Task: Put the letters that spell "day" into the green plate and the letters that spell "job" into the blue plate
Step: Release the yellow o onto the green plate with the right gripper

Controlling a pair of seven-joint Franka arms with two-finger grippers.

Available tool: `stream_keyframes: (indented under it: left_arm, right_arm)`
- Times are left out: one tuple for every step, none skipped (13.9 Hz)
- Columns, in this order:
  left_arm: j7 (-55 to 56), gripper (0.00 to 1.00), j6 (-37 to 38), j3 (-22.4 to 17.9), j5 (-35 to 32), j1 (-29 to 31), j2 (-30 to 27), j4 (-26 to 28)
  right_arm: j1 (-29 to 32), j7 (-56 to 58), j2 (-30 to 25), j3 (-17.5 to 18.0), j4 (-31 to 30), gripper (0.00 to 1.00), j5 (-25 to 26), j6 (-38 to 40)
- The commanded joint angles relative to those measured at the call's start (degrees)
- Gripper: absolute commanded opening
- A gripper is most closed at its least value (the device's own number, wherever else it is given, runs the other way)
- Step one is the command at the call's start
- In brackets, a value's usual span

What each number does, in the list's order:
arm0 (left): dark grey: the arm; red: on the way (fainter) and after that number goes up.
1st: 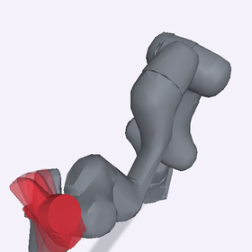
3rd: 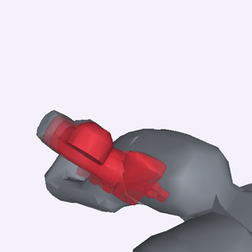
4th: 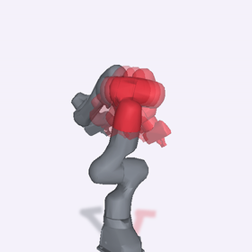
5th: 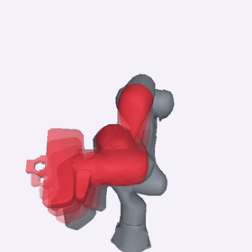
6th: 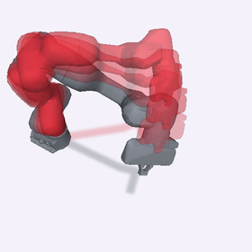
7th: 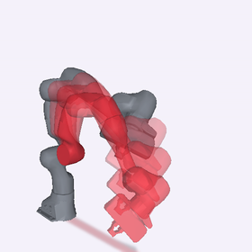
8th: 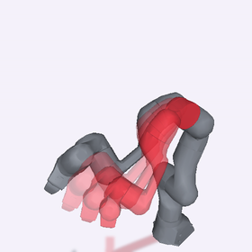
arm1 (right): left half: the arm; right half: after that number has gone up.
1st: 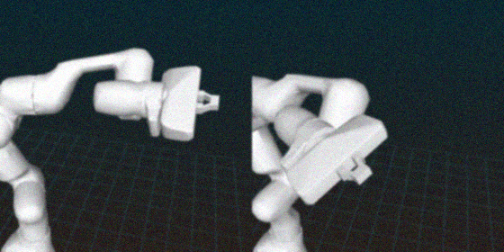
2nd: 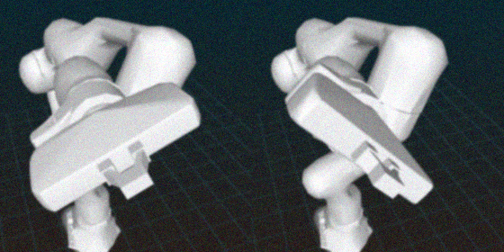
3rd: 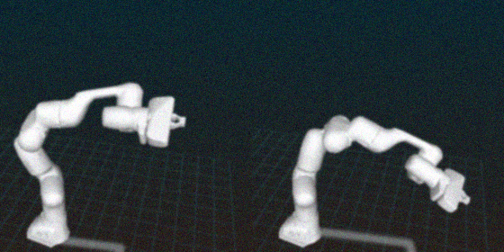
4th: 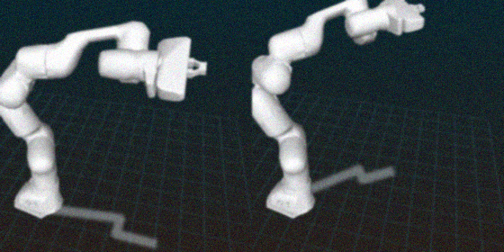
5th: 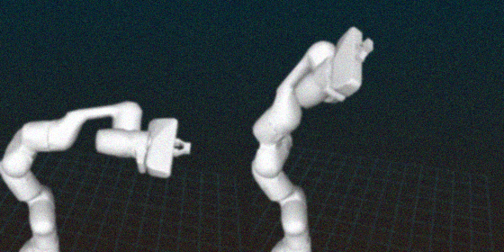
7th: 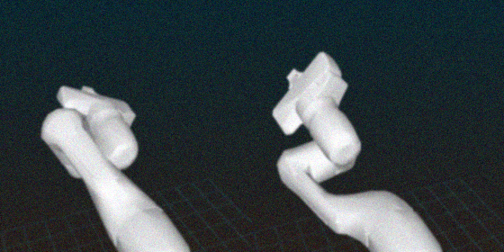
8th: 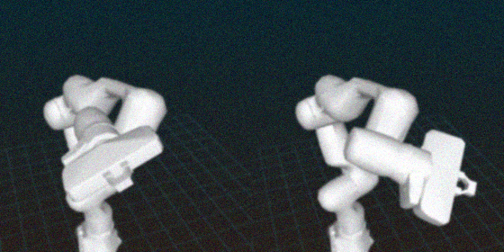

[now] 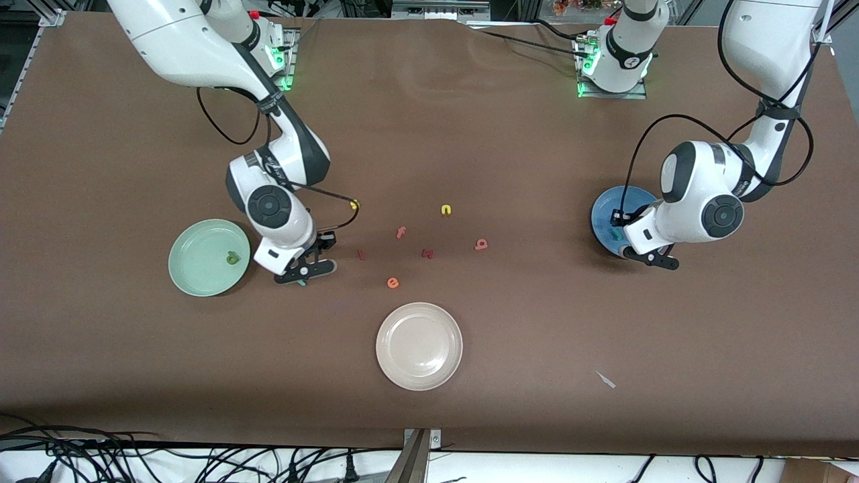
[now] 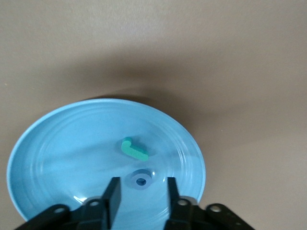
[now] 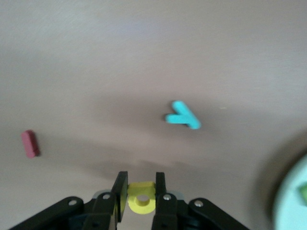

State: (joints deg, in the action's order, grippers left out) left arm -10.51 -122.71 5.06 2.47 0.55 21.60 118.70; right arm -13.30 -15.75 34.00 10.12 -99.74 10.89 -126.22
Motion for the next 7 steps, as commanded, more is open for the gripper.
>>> stream_keyframes:
  left_arm:
    - [0.66,1.00,0.01,1.00,-0.62,-1.07,-3.05,-0.04]
    - [2.84,1.00,0.01,2.57,-0.54,-1.60,-3.06,-0.91]
    - [6.17,1.00,0.01,4.15,-0.53,-2.65,-3.06,-1.88]
    - [9.07,1.00,0.01,5.30,-0.53,-3.79,-2.88,-3.46]
    - [11.28,1.00,0.01,6.27,-0.45,-5.19,-2.27,-5.47]
    - [13.56,1.00,0.01,6.54,-0.62,-7.12,-1.39,-7.23]
    - [14.11,1.00,0.01,6.63,-0.97,-8.80,-0.34,-8.90]
  right_arm:
    - [4.58,2.28,0.63,0.61,4.98,0.20,-1.66,6.66]
    - [6.60,4.13,0.63,0.61,5.95,0.20,-1.66,8.34]
    - [8.36,5.97,0.63,0.52,6.57,0.20,-1.66,9.49]
    - [10.11,8.69,0.71,0.43,6.84,0.20,-1.57,9.93]
    - [11.96,11.06,0.71,0.43,6.93,0.20,-1.57,10.03]
    - [13.37,12.57,0.89,0.34,6.93,0.20,-1.57,10.03]
    - [14.25,13.63,1.15,0.26,6.76,0.21,-0.87,10.29]
